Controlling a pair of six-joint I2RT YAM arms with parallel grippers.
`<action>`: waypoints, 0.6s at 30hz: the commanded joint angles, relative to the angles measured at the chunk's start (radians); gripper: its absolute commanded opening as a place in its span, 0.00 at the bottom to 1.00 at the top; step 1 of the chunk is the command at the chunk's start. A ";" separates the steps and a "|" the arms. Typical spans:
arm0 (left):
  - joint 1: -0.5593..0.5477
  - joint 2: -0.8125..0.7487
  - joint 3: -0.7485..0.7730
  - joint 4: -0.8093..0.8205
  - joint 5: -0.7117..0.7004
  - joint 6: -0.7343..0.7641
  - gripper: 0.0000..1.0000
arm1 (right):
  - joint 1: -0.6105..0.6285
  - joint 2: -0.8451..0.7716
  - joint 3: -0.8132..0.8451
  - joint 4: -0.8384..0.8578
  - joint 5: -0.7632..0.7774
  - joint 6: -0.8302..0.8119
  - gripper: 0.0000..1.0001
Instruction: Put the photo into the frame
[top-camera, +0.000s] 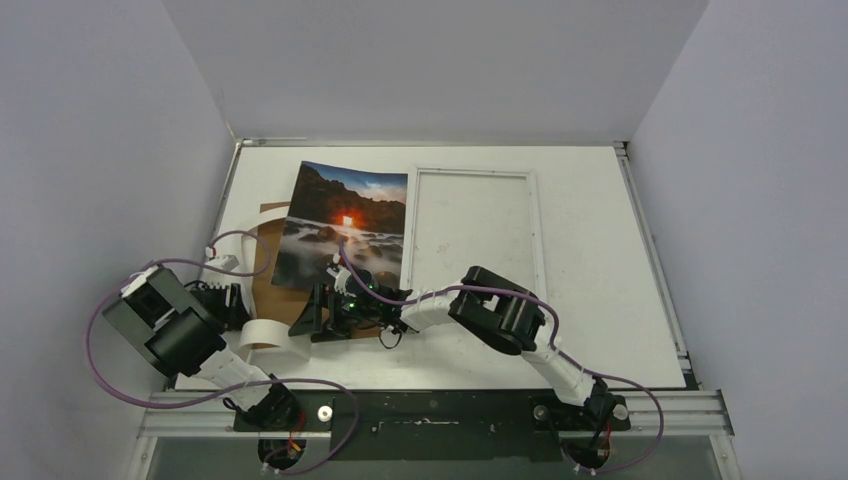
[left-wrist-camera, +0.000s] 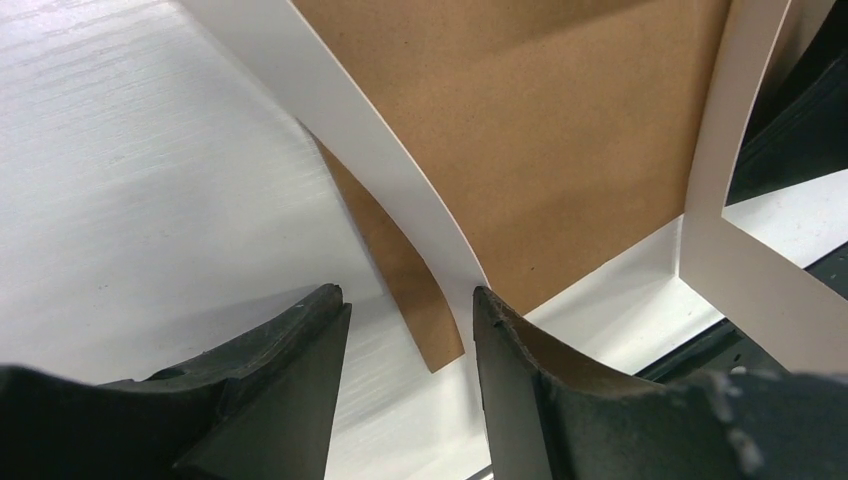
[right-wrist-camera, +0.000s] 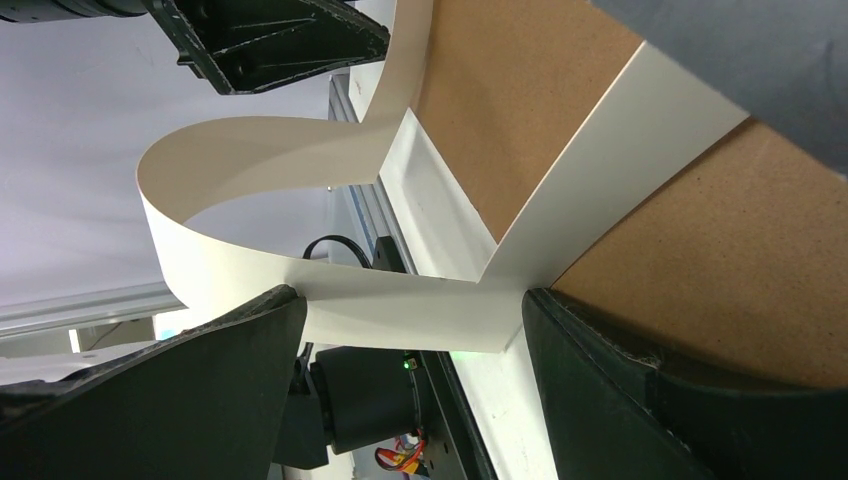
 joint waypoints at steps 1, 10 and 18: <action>0.014 0.015 0.020 -0.068 0.077 0.029 0.47 | -0.007 -0.001 0.000 0.047 0.005 -0.006 0.82; 0.016 -0.003 0.012 -0.070 0.112 0.023 0.47 | -0.010 -0.004 0.001 0.043 0.002 -0.009 0.82; 0.042 0.002 0.026 -0.116 0.159 0.042 0.47 | -0.010 -0.005 -0.001 0.042 0.002 -0.010 0.82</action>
